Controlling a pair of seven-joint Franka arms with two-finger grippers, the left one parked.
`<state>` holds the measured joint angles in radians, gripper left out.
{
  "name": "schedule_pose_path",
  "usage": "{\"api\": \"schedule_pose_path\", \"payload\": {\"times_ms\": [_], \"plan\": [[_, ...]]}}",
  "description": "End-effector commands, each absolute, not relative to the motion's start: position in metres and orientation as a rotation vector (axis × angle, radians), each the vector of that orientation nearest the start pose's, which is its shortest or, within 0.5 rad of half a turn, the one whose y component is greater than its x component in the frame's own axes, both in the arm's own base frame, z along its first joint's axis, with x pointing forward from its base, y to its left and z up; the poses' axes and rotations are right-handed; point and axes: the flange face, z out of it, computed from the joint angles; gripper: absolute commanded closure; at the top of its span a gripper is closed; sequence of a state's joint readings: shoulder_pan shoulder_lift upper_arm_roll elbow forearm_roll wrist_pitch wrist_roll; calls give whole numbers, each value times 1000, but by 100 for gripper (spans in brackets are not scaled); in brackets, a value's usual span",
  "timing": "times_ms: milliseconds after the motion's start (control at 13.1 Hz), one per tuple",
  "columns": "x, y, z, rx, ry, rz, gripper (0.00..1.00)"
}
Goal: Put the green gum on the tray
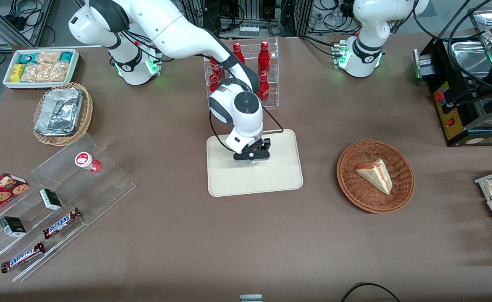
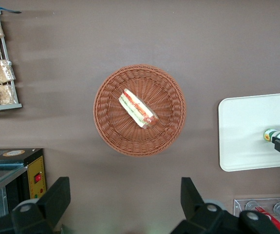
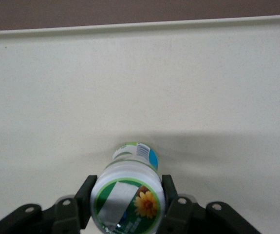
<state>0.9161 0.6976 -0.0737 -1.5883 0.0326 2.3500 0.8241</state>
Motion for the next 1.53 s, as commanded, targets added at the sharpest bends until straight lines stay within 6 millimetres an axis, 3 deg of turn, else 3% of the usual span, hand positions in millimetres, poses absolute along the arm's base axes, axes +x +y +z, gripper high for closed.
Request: {"api": "schedule_pose_path", "payload": {"times_ms": [0, 76, 382, 535, 764, 917, 1146, 1375, 1451], "plan": [[465, 538, 224, -3093, -3, -87, 19], [466, 537, 223, -3095, -2, -87, 0], [474, 533, 243, -3057, 46, -72, 0], [475, 531, 269, -3044, 54, -68, 0], [499, 502, 317, -3033, 122, -36, 0], [509, 481, 351, -3029, 59, -9, 0], [526, 429, 407, -3028, 36, 59, 0], [525, 385, 458, -3079, -47, 118, 0], [529, 358, 479, -3113, -31, 119, 0]]}}
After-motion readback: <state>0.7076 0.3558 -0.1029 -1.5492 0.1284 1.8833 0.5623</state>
